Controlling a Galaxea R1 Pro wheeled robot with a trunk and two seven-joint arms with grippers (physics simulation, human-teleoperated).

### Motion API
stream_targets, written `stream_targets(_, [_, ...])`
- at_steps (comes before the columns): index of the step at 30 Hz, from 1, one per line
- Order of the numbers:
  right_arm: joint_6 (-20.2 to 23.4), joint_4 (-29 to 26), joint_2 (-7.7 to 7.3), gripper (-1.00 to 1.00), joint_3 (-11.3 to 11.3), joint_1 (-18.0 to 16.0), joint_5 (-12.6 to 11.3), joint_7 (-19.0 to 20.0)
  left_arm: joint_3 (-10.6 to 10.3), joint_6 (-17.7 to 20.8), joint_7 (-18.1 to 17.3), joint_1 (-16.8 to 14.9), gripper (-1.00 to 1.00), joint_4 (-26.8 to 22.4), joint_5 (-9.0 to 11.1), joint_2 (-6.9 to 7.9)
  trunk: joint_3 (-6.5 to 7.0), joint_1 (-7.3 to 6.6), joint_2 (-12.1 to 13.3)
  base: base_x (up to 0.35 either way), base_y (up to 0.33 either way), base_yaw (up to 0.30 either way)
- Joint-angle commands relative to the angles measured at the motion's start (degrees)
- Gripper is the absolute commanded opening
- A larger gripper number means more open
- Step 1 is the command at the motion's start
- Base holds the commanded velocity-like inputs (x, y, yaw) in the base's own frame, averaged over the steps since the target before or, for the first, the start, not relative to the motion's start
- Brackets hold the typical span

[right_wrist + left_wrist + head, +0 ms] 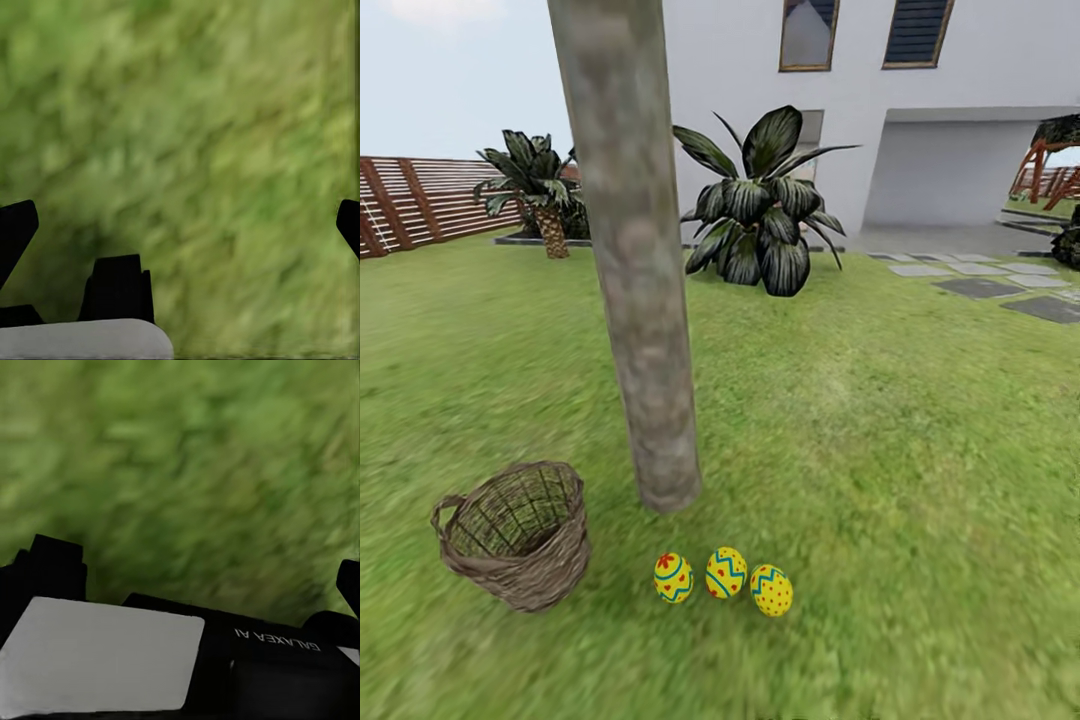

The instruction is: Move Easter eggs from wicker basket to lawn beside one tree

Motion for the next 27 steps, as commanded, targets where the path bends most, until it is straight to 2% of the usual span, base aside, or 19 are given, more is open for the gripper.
stream_targets(1, [-0.26, 0.13, 0.03, 1.00, 0.48, 0.00, -0.54, -0.04, -0.21, 0.24, 0.83, -0.02, 1.00, 0.05, 0.31, -0.20, 0.06, -0.23, 0.39, 0.000, 0.000, -0.150])
stream_targets(5, [-0.26, 0.20, 0.00, 1.00, 0.48, 0.50, -0.55, -0.11, -0.32, 0.24, 3.36, -0.02, 1.00, 0.41, 0.38, -0.78, 0.45, -1.11, 2.00, 0.000, 0.000, -0.147])
stream_targets(7, [-0.26, 0.21, -0.03, 1.00, 0.48, 0.70, -0.55, -0.11, -0.37, 0.24, 3.61, -0.02, 1.00, 1.07, 0.39, -1.00, 0.64, -1.55, 2.80, 0.000, 0.000, -0.145])
stream_targets(10, [-0.26, 0.21, -0.35, 1.00, 0.48, 0.84, -0.55, -0.12, -0.35, 0.17, 3.77, -0.02, 1.00, 4.37, 0.32, -2.18, 0.94, -2.21, 4.00, 0.000, 0.000, -0.144])
stream_targets(14, [-0.26, 0.21, -0.62, 1.00, 0.52, 0.88, -0.55, -0.12, -0.33, 0.15, 3.80, -0.02, 1.00, 6.02, 0.38, -2.53, 1.33, -3.09, 5.61, 0.000, 0.000, -0.144])
stream_targets(18, [-0.19, 0.73, -0.80, 1.00, 0.49, 1.00, -0.55, -0.12, -0.33, 0.02, 3.81, 0.06, 1.00, 7.49, 0.47, -2.69, 1.00, -3.09, 5.61, 0.000, 0.000, -0.145])
stream_targets(20, [-0.18, 1.25, -0.83, 1.00, 0.49, 1.38, -0.55, -0.12, -0.33, -1.48, 3.81, 0.13, 1.00, 8.54, 0.48, -2.79, 0.84, -3.09, 5.61, 0.000, 0.000, -0.146])
stream_targets(24, [-0.18, 1.54, -0.74, 1.00, 0.49, 1.92, -0.56, -0.12, -0.33, -2.80, 3.81, 0.22, 1.00, 10.85, 0.46, -3.88, 0.51, -3.09, 5.61, 0.000, 0.000, -0.147])
stream_targets(27, [-0.18, 1.56, -0.75, 1.00, 0.50, 2.42, -0.55, -0.12, -0.30, -3.16, 3.81, 0.24, 1.00, 11.71, 0.55, -4.13, 0.27, -3.09, 5.61, 0.000, 0.000, -0.144])
